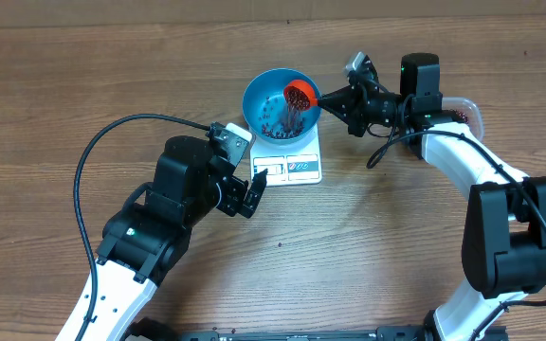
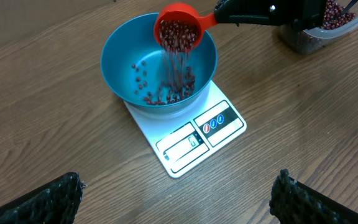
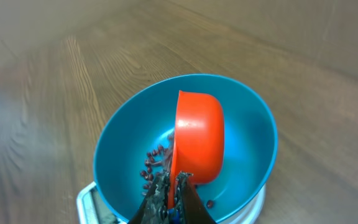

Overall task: Scoop item into bowl and weigh 150g on scale
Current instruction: 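Tilt the red scoop to pour beans into the teal bowl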

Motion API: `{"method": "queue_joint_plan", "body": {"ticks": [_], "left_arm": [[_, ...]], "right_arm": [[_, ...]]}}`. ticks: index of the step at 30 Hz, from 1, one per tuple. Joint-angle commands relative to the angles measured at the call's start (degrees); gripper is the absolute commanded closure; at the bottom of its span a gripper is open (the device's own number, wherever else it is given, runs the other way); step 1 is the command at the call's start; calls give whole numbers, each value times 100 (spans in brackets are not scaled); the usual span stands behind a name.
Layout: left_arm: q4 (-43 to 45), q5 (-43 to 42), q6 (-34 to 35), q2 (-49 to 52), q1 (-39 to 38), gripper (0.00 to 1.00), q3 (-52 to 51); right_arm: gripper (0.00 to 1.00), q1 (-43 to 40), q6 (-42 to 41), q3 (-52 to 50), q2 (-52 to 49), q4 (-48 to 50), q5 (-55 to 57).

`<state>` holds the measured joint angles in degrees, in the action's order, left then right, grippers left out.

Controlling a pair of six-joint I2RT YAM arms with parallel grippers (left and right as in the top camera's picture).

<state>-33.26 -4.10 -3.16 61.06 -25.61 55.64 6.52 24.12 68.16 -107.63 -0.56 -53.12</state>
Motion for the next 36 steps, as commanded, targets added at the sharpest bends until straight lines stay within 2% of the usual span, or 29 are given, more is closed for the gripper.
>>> {"method": "queue_joint_plan", "body": {"ticks": [1,9,17,26,36], "left_arm": [[4,-37,57,44,9,1,120],[4,-37,57,44,9,0,120],[4,-37,57,44,9,1,120],[7,-37,57,44,9,1,120],[4,-39,57,46,9,0,120]], "right_arm": [[96,28,1147,59,-17,107,-11],[96,28,2103,59,-17,800,-7],[96,28,2098,59,-17,1510,-9],[96,28,2090,59,-17,1246,-101],[96,-170,435,59,26,1067,-98]]}}
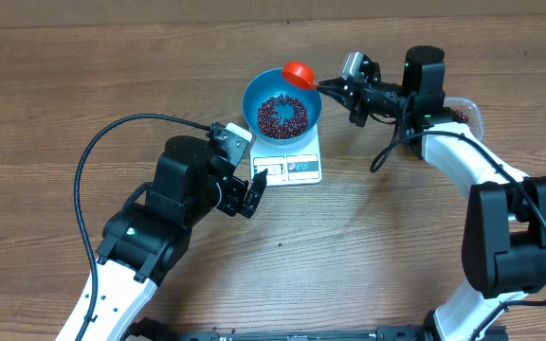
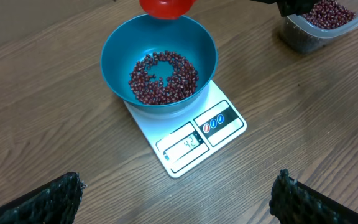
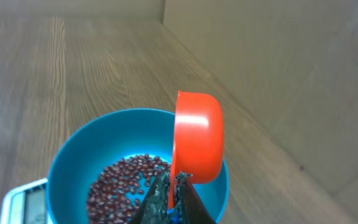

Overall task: Scoop item into bowl and weigh 150g on scale
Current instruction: 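Tilt the red scoop to pour beans into the teal bowl, then move the empty red scoop back right to the bean tub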

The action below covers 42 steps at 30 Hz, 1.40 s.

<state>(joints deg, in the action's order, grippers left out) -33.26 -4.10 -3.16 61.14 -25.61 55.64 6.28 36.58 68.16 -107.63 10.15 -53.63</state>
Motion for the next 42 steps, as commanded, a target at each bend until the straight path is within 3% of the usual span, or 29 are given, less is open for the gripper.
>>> {"method": "queue_joint_plan", "body": {"ticks": [1,8,18,30,42], "left_arm": [[4,-37,57,35,9,1,120],[4,-37,57,37,9,1,120],[7,-39,57,35,9,1,120],[4,-37,57,37,9,1,120],[4,-37,57,37,9,0,120]], "right_arm": [[96,-186,-957,59,50,-2,-48],[96,-551,-1547,59,719,-22,-157],[96,-734,-1565,59,1493,-271,-173],[96,-1154,-1558,59,1631,-1773,431],[96,-2354,-1561,59,1633,-3403,472]]}}
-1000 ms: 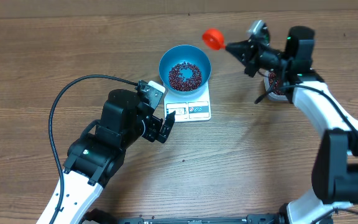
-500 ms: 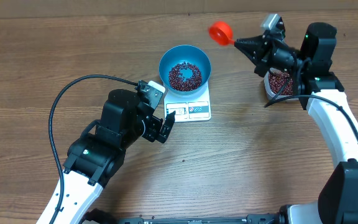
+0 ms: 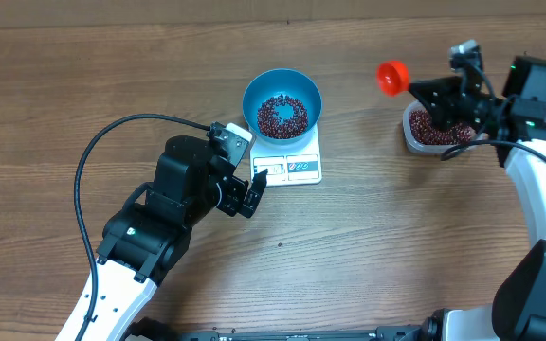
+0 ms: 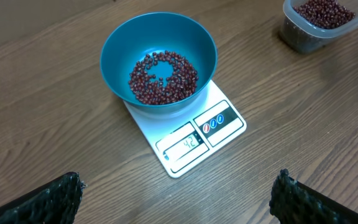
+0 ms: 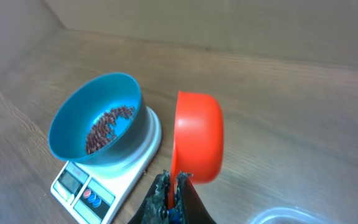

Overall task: Scoop item into bowl and weigh 150g on scale
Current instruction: 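Move the empty red scoop back right to the bean tub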

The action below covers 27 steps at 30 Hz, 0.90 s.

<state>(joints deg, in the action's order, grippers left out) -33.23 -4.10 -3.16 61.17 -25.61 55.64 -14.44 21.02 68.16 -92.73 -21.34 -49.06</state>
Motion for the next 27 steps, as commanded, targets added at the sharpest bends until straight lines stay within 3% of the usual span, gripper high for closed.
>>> {"method": "queue_joint_plan", "body": {"ticks": [1,6,13,17,27], "left_arm": [[2,-37,57,33,9,1,120],[4,-37,57,33,9,0,120],[2,-37,57,33,9,0,120],[2,-37,57,35,9,0,120],[2,-37,57,35,9,0,120]], "right_arm": [[96,-367,-7,59,144,-382,13],[96,-702,-306,59,144,-964,15],[96,-1211,-1698,59,144,-1213,15],[96,-1370,-1703,61,144,-1425,118],[96,-1134,-1823,999,144,-2848,1902]]}}
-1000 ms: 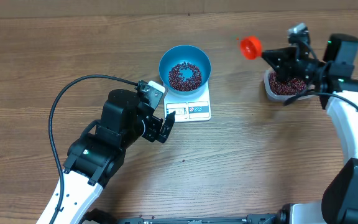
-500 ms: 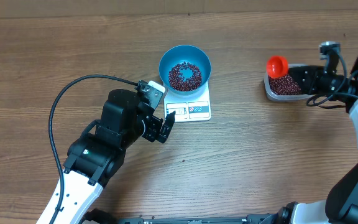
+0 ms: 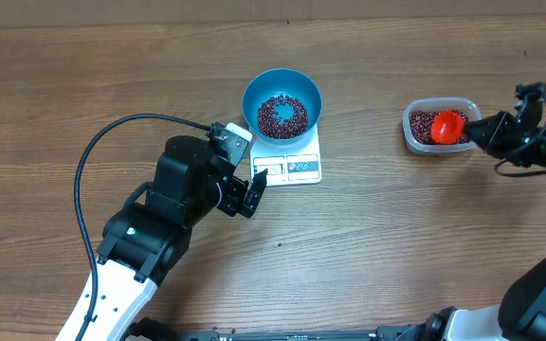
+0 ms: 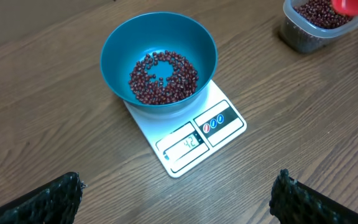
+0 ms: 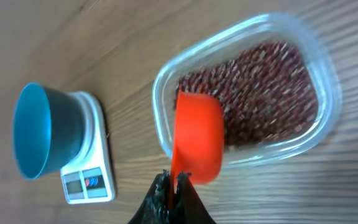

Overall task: Scoop item into bowl and weigh 150g on scale
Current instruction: 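Move the empty red scoop back right to the bean tub, then dip the red scoop into the bean tub again with the right gripper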

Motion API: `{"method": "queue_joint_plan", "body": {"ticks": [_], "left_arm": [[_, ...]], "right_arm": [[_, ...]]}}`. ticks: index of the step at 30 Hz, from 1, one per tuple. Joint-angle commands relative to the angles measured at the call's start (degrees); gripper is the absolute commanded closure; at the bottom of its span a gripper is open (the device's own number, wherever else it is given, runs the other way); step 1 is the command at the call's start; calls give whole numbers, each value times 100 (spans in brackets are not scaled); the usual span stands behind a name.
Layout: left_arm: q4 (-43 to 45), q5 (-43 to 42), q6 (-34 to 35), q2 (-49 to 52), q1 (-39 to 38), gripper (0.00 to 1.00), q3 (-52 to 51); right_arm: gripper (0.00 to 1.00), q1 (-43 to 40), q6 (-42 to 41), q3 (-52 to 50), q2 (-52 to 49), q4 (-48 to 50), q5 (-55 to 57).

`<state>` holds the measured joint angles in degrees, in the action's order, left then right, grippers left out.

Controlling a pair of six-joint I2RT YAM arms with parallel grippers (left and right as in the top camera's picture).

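Note:
A blue bowl point(image 3: 282, 104) holding a layer of red beans point(image 4: 163, 76) sits on the white scale point(image 3: 289, 166), whose display point(image 4: 190, 142) reads 42. At the right, a clear tub of red beans point(image 3: 438, 125) stands on the table. My right gripper point(image 5: 173, 183) is shut on the handle of an orange scoop point(image 5: 197, 137), whose cup hangs over the tub point(image 5: 247, 118). My left gripper point(image 4: 176, 199) is open, low over bare table in front of the scale, with nothing between its fingers.
A black cable point(image 3: 112, 142) loops over the table at the left arm. Wooden tabletop point(image 3: 396, 246) surrounds the scale and tub.
My right gripper has carried the scoop from mid-air left of the tub to right over the tub. The left arm, bowl and scale reading are unchanged.
First the scoop was tipped over the bowl with beans pouring in. Then it hung empty at the bowl's far rim and the scale read 42. Afterwards it was between bowl and tub, and now it is over the tub.

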<state>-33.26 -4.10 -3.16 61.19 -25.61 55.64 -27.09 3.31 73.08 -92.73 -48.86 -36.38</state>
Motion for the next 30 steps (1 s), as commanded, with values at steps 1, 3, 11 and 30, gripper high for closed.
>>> {"method": "queue_joint_plan", "body": {"ticks": [1,3,11,30], "left_arm": [[4,-39,57,33,9,0,120],[4,-37,57,33,9,1,120],[4,-37,57,33,9,1,120],[4,-37,57,33,9,1,120]], "right_arm": [[97,203,-52,678,144,-227,804],[96,323,-57,885,144,-354,1108],[96,992,-105,1128,144,-470,2708],[96,1884,-136,1126,-227,-487,4959]]}}
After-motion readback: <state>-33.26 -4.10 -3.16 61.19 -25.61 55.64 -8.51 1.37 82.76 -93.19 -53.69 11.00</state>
